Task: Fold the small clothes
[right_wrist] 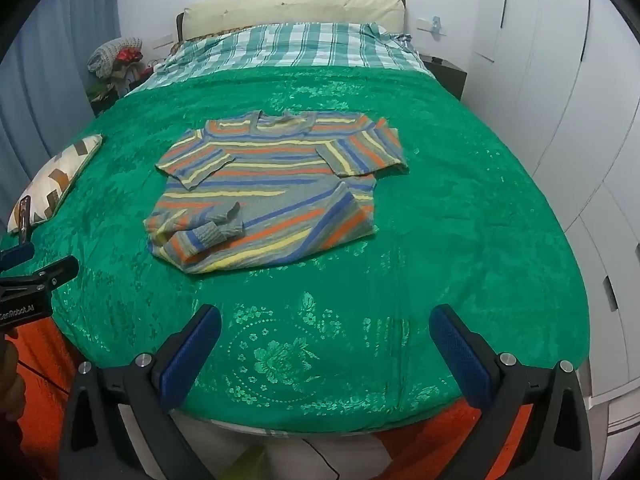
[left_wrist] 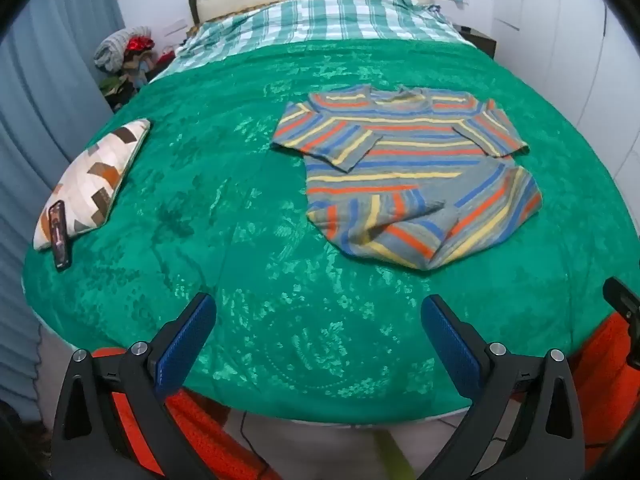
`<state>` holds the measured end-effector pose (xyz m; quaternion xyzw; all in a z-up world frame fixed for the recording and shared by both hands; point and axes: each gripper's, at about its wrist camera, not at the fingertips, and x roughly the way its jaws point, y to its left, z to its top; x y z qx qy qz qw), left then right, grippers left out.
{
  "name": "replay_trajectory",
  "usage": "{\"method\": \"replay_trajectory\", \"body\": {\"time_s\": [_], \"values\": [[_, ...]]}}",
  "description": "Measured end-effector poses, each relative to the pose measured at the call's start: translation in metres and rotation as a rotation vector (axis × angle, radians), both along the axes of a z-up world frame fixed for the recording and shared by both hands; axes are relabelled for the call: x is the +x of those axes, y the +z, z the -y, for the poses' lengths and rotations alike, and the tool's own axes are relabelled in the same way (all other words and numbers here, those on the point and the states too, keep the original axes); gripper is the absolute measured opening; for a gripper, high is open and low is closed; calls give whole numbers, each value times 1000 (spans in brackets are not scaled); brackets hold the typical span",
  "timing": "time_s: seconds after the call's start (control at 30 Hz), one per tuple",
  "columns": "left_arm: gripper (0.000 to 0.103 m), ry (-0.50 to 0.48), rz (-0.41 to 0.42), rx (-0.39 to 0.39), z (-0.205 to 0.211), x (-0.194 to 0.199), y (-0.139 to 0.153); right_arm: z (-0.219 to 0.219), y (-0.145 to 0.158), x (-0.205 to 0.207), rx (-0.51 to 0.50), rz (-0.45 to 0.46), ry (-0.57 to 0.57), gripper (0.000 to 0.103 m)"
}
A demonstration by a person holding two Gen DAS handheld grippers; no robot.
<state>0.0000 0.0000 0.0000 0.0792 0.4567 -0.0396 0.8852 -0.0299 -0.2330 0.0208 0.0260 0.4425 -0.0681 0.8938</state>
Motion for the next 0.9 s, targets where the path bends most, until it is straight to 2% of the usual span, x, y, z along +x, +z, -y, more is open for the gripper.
{"method": "replay_trajectory", "body": {"time_s": [0.3, 0.5, 0.9], "values": [[102, 4, -11, 5, -6, -4, -5, -6, -8, 0, -19, -12, 8, 103], [102, 11, -33, 35, -1, 1, -12, -5, -8, 0, -22, -13, 10, 103], [102, 14, -62, 26, -3, 3, -18, -7, -11, 1, -31, -23, 16, 103]]}}
